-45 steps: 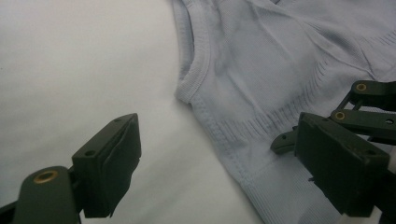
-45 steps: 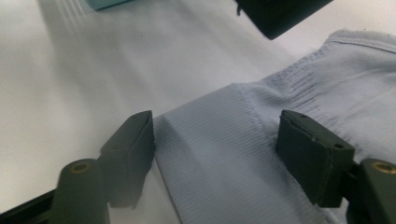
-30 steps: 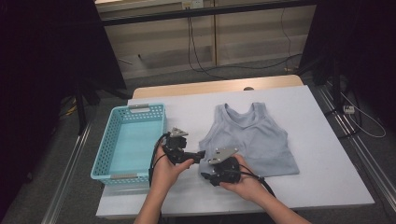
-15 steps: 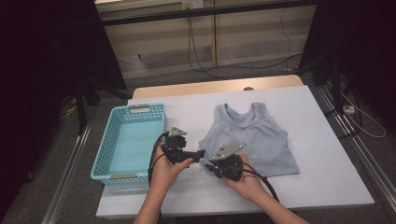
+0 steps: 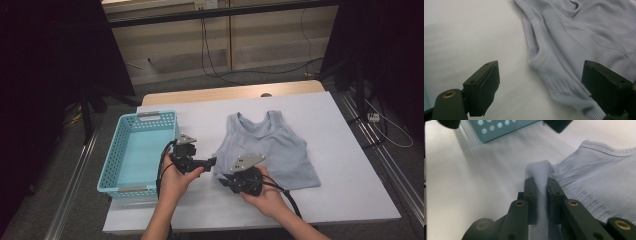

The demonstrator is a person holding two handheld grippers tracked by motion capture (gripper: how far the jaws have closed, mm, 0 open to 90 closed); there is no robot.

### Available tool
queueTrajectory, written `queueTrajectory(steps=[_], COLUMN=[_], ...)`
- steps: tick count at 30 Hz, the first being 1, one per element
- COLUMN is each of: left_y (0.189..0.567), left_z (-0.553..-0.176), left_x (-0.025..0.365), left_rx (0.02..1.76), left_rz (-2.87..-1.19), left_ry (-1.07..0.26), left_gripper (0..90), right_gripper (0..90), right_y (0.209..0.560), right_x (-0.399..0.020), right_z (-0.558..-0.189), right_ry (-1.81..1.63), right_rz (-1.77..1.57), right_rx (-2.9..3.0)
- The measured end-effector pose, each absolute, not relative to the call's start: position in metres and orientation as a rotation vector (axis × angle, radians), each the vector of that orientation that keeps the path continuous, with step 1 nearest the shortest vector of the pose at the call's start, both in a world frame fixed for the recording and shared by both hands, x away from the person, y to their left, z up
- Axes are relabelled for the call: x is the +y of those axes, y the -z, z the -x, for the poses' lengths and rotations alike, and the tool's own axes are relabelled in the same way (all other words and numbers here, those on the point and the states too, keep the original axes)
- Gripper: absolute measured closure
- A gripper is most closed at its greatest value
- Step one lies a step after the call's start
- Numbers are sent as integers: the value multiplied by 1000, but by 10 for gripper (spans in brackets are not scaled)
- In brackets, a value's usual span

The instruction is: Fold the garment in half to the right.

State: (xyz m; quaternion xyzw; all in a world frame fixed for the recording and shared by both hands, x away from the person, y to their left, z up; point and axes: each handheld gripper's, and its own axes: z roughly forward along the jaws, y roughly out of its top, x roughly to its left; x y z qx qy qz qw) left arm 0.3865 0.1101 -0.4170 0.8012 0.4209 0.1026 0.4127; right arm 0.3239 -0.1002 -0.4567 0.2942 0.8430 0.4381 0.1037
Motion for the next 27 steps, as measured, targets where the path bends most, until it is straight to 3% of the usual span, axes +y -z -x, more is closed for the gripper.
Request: queueTrajectory(steps=[15, 27], left_y=[413, 417], left_z=[-404, -442], left_x=[92, 69], left_rx=[1038, 1072], left_rz=[-2008, -2003], left_ry=[-250, -239], left_gripper=[160, 181], right_gripper=[809, 805], right_y=[449, 450], right_x=[-96, -104], right_z=[-305, -302], right_ry=[-1359, -1374], right_rz=[-811, -823], right_rx=[2506, 2492])
